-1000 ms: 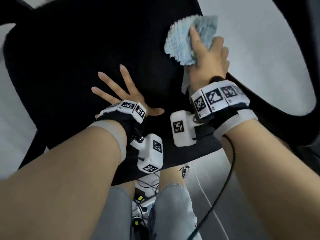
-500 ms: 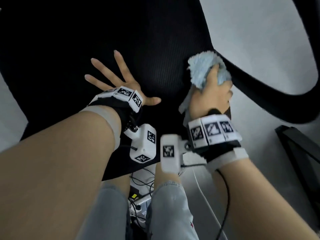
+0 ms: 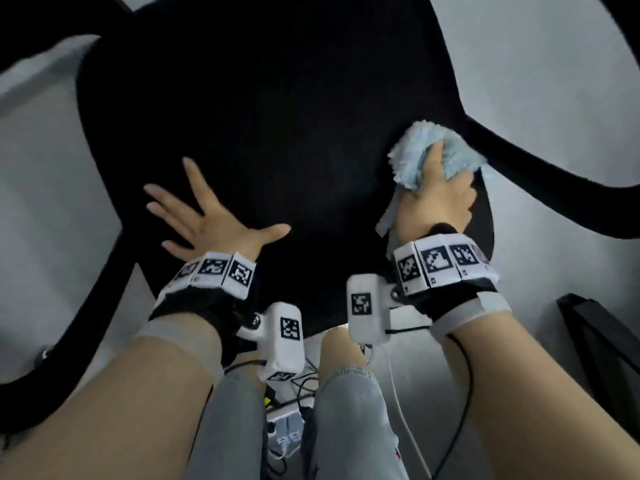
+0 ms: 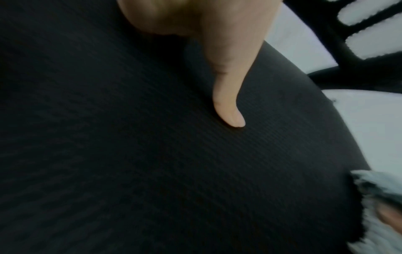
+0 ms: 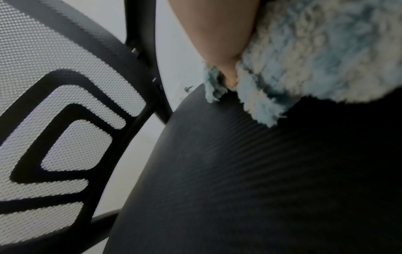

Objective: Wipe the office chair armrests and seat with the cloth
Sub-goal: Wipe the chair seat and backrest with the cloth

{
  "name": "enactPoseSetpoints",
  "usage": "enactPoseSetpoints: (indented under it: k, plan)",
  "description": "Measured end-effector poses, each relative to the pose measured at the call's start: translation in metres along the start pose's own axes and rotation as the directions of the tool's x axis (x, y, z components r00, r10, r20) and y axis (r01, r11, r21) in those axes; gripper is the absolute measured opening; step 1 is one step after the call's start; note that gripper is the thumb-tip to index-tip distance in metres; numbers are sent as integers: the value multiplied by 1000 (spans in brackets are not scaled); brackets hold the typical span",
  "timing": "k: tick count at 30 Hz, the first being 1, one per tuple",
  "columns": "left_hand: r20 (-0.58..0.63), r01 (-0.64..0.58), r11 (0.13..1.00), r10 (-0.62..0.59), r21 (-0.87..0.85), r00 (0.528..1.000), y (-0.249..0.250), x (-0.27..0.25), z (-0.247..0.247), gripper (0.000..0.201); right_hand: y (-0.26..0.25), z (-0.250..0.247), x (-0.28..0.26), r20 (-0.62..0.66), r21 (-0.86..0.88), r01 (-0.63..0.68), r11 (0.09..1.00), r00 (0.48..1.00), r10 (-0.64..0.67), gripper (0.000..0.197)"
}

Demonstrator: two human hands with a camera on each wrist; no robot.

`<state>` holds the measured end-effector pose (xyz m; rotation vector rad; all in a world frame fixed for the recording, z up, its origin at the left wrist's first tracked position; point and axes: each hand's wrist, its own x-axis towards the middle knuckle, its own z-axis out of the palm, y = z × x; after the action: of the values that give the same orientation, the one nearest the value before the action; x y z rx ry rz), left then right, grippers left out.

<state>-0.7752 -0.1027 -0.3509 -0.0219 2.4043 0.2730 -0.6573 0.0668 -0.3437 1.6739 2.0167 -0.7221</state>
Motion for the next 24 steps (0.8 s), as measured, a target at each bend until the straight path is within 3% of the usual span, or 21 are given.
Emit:
enactPoseSetpoints:
  k: [2, 3, 5, 6, 7, 8, 11, 13, 15, 17, 18, 20, 21, 22, 23, 24]
  plan:
    - [24, 56, 998, -56, -2, 998, -27, 6, -14, 134, -43, 20, -13, 101, -172, 269, 948, 962, -255, 70]
    - [45, 43, 999, -43, 9, 998, -34, 8, -18, 132, -59, 32, -27, 181, -261, 452, 853, 891, -417, 70]
    - [58, 5, 1000, -6, 23, 998, -41, 12, -23, 128, -69, 51, -47, 358, -349, 730, 588, 684, -636, 69]
    - [62, -6, 1000, 5, 19, 998, -41, 14, -25, 126, -64, 52, -45, 406, -372, 793, 483, 607, -684, 68]
    - [72, -9, 1000, 8, 8, 997, -41, 16, -27, 124, -56, 44, -34, 399, -403, 805, 436, 583, -708, 67]
    - [91, -2, 1000, 3, -3, 996, -40, 18, -30, 121, -50, 31, -20, 338, -437, 765, 473, 627, -702, 67]
    - [114, 3, 1000, -5, 19, 993, -40, 21, -37, 112, -48, -5, 30, -89, -355, 430, 830, 868, -488, 70]
    - [103, -15, 999, 11, 39, 995, -42, 20, -39, 107, -69, -8, 45, -257, -234, 212, 949, 928, -270, 69]
    - [106, -20, 998, 14, 58, 994, -43, 19, -38, 104, -106, 6, 45, -206, -197, 144, 970, 961, -185, 65]
    - [99, -22, 996, 14, 81, 995, -44, 20, -38, 102, -142, 31, 25, -82, -281, 333, 900, 926, -368, 60]
    - [90, -28, 995, 19, 97, 996, -44, 21, -36, 102, -153, 45, 9, 3, -353, 482, 802, 857, -515, 57]
    - [79, -39, 990, 28, 138, 996, -44, 21, -33, 101, -159, 65, -22, 234, -413, 758, 505, 624, -745, 57]
    - [79, -39, 987, 27, 154, 997, -43, 20, -31, 102, -154, 68, -25, 328, -418, 822, 386, 533, -780, 61]
    - [78, -36, 985, 23, 168, 997, -42, 20, -29, 102, -147, 61, -18, 356, -437, 839, 323, 491, -795, 63]
    - [77, -33, 983, 19, 182, 997, -41, 20, -28, 102, -137, 49, -2, 316, -467, 817, 338, 511, -800, 63]
    - [77, -30, 981, 16, 194, 997, -39, 19, -27, 102, -126, 33, 15, 237, -483, 764, 429, 585, -775, 61]
